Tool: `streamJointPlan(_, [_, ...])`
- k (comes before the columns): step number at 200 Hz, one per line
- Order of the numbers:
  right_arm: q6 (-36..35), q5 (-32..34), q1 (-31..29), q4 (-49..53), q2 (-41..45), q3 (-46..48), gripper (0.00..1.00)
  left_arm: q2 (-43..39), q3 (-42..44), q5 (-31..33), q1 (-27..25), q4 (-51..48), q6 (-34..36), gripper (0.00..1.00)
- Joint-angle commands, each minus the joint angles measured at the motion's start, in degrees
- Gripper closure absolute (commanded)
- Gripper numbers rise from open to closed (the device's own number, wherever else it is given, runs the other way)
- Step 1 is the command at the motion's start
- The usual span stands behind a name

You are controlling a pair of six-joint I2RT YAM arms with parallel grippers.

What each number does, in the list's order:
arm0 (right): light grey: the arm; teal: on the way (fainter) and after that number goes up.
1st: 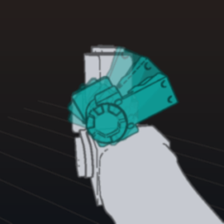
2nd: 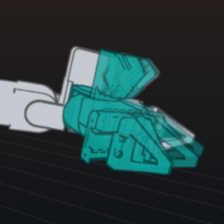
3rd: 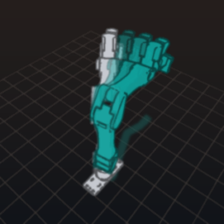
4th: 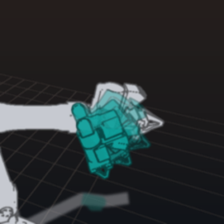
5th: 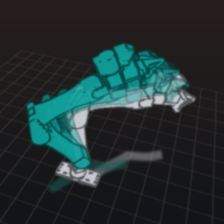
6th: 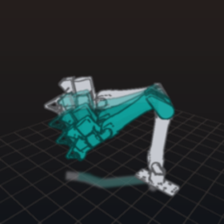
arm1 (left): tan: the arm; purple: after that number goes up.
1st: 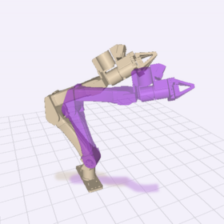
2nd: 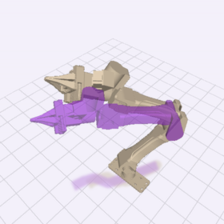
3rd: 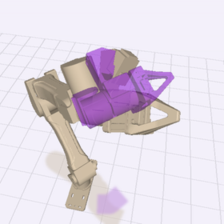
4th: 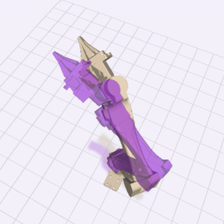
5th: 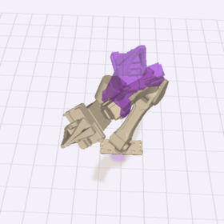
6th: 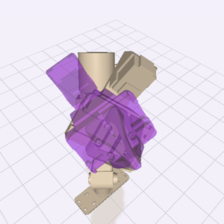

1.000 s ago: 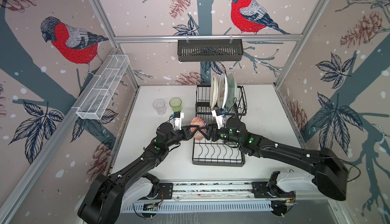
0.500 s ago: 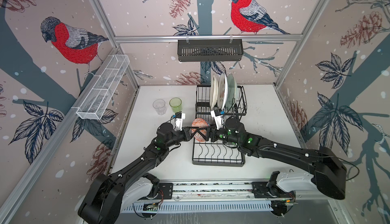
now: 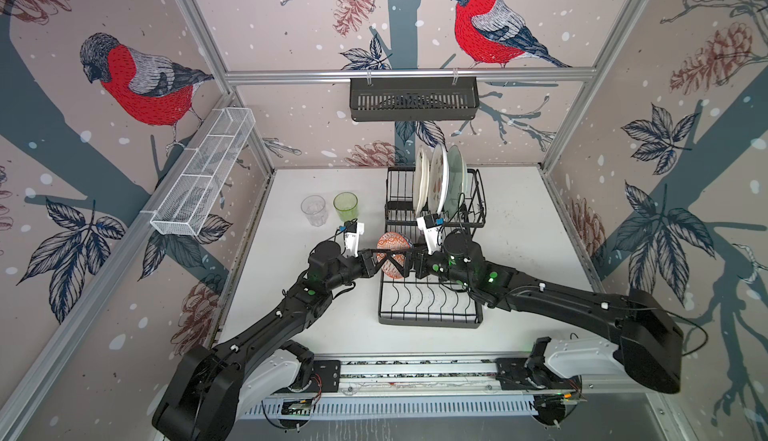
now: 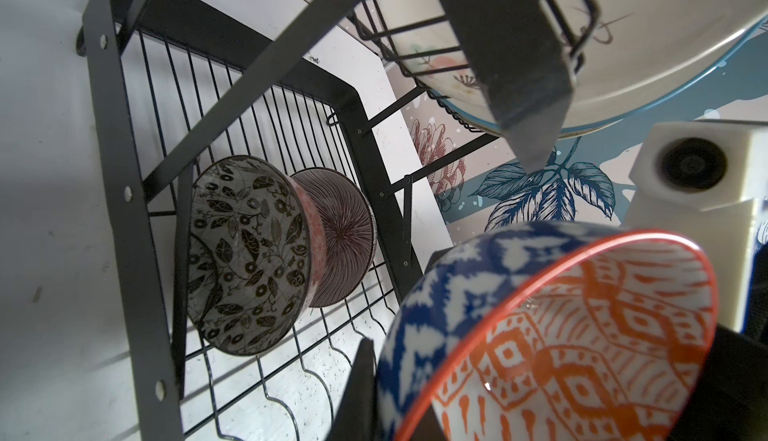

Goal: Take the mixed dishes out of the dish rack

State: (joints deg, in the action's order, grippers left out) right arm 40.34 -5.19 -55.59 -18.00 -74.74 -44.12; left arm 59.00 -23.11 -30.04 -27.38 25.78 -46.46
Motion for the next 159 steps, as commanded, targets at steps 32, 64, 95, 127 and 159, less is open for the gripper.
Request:
streamJointPlan(32, [-1.0,4.7,-0.1,-1.3,2.5,1.8,0.0,0.0,-0.6,3.6,0.0,0.4,-0.9,1.0])
streamJointPlan(64, [-2.8,6.4,-0.1,-0.4,4.2,3.1,0.0,-1.4,-0.4,6.9,0.0,-2.2,-0.9,1.0])
streamJointPlan(95, [-4.8,7.2,-0.1,-0.6,5.1,4.3,0.0,-2.4,-1.3,10.8,0.3,-7.2,0.8,1.0])
streamJointPlan(127, [-4.6,9.0,-0.1,-2.9,7.7,7.4,0.0,-2.2,-2.0,12.6,1.0,-9.6,1.3,1.0])
streamJointPlan(159, [-4.9,10.2,-0.1,-3.5,10.9,10.2,0.0,-2.7,-2.8,14.9,1.5,-11.8,2.4,1.0])
